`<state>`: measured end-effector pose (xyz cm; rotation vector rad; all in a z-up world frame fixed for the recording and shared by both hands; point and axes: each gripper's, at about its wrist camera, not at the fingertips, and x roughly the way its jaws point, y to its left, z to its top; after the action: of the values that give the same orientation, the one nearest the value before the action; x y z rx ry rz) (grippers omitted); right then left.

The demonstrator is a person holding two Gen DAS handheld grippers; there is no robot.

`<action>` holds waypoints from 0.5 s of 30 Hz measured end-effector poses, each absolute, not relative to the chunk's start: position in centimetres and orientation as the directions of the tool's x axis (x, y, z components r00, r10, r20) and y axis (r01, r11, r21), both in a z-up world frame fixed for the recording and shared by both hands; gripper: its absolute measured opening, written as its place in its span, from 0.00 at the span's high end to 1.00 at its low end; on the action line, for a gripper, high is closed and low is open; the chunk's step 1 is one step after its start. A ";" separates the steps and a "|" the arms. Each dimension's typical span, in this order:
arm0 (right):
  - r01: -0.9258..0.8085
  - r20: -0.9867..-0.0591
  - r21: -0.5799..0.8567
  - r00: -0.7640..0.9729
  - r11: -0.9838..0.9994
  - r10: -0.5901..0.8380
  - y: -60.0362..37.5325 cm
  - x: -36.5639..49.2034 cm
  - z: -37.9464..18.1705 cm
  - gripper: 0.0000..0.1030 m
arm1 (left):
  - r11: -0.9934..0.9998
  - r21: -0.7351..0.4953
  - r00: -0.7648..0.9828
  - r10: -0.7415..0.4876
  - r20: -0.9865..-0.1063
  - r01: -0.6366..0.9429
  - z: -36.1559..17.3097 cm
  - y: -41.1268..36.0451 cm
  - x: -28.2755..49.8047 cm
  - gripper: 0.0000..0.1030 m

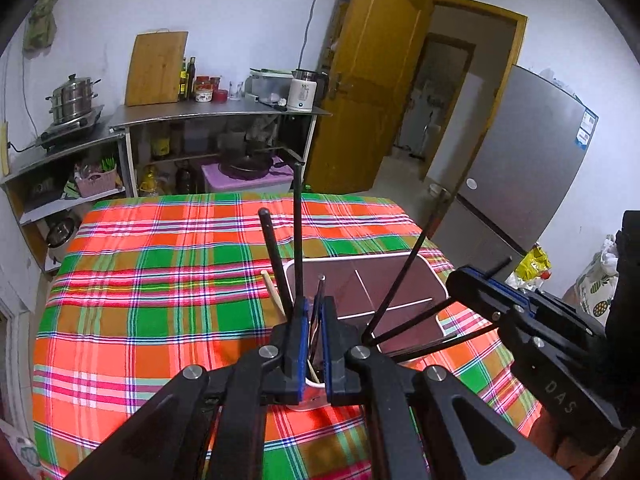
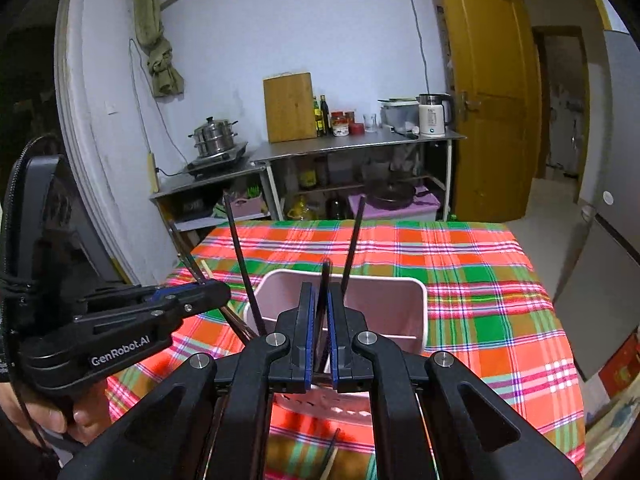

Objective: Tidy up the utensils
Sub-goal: 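Lower the chopsticks into the basket and open both tools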

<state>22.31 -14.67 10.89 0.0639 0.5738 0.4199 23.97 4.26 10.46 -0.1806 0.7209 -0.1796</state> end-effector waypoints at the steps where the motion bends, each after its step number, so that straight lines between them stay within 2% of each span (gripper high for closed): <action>1: -0.365 -0.513 0.175 0.759 0.914 0.401 -14.7 22.3 11.0 0.93 | 0.969 -0.226 0.741 -0.224 -0.633 0.100 10.6 4.3 23.8 0.95; 3: -0.364 -0.506 0.176 0.764 0.915 0.401 -15.0 22.1 11.3 0.88 | 0.968 -0.230 0.749 -0.226 -0.623 0.101 10.9 4.4 23.6 0.93; 7: -0.365 -0.490 0.169 0.775 0.915 0.400 -15.4 21.5 12.1 0.88 | 0.967 -0.232 0.766 -0.226 -0.601 0.103 11.7 4.7 22.6 0.86; 15: -0.360 -0.445 0.172 0.802 0.917 0.399 -16.8 19.5 13.8 0.84 | 0.969 -0.221 0.803 -0.216 -0.555 0.108 13.7 4.9 19.9 0.85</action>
<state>19.52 -16.84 13.80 0.0803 0.4945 0.4071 19.93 4.94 13.68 -0.1825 0.6144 -0.1745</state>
